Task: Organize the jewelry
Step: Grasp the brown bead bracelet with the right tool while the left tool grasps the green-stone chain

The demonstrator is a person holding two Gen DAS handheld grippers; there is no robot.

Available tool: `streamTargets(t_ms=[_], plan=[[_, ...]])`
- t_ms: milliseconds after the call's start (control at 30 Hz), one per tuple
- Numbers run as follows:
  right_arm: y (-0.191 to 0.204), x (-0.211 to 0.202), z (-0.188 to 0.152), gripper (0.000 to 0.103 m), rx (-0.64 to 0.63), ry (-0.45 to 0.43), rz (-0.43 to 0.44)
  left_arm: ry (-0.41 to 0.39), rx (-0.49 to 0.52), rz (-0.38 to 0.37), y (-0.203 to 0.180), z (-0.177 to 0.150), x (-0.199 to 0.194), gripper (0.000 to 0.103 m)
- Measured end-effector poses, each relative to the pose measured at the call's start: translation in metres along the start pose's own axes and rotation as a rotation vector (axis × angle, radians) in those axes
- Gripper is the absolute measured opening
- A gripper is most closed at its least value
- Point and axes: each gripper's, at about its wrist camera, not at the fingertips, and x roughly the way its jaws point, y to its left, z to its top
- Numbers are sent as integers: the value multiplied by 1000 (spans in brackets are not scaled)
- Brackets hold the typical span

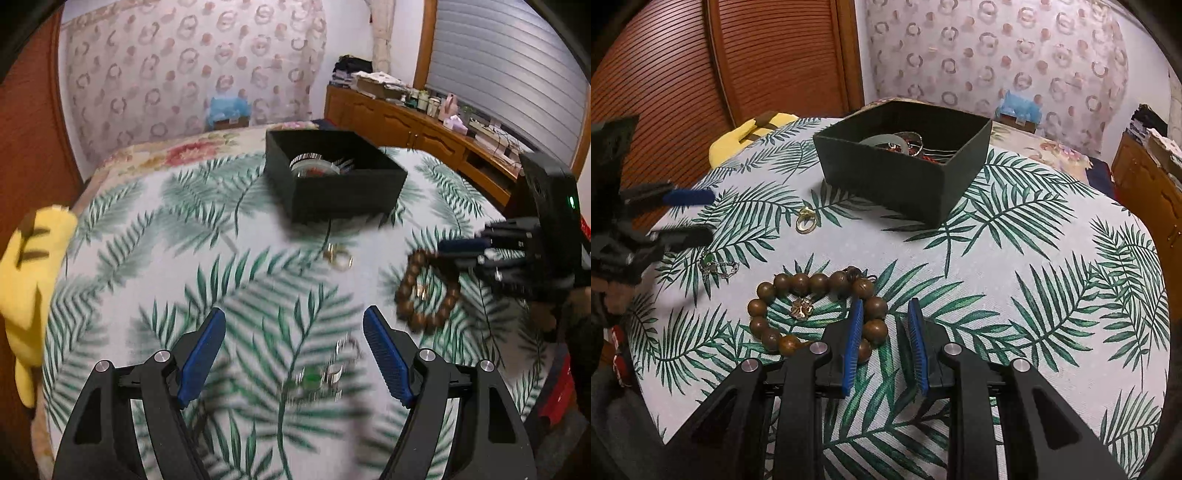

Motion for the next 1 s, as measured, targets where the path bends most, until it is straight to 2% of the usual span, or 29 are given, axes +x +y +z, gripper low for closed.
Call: streamTargets(t_ms=[167, 200, 367, 667, 900, 1000], plan=[[3, 3, 1, 27, -12, 3, -13, 12, -36, -3, 3, -22, -6, 72], [3, 3, 1, 27, -15, -1, -16, 15, -41, -7, 4, -25, -8, 66], [6, 3, 0, 28, -28, -4, -28, 35, -15, 4, 4, -34, -10, 54], [7, 4, 0, 28, -31, -5, -31, 55, 8, 54, 6, -26, 2, 51], [7, 4, 0, 29, -32, -4, -32, 50, 37, 34, -5, -21, 5, 26], [9, 4, 0, 30, -40, -3, -38, 44, 51, 17, -8, -19, 6, 21]])
